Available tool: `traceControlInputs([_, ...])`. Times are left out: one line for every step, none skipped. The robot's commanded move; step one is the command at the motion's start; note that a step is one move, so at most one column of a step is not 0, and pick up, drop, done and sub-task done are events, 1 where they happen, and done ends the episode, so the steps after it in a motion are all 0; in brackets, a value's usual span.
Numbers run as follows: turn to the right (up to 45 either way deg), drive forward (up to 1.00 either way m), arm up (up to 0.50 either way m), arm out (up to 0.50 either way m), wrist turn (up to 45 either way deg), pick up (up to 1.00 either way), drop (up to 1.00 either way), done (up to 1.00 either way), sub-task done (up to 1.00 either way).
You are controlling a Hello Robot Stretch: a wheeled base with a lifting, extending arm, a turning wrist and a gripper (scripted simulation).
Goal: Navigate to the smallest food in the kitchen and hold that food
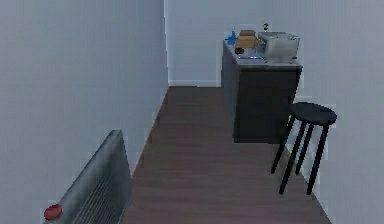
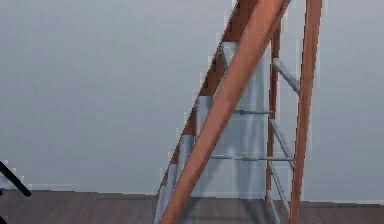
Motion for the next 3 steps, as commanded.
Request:
traceControlInputs([0.0,1.0,0.0,0.0,0.0,0.0,0.0,0.0,0.0])
traceControlInputs([3.0,0.0,0.0,0.0,0.0,0.0,0.0,0.0,0.0])
traceControlInputs([0.0,1.0,0.0,0.0,0.0,0.0,0.0,0.0,0.0])
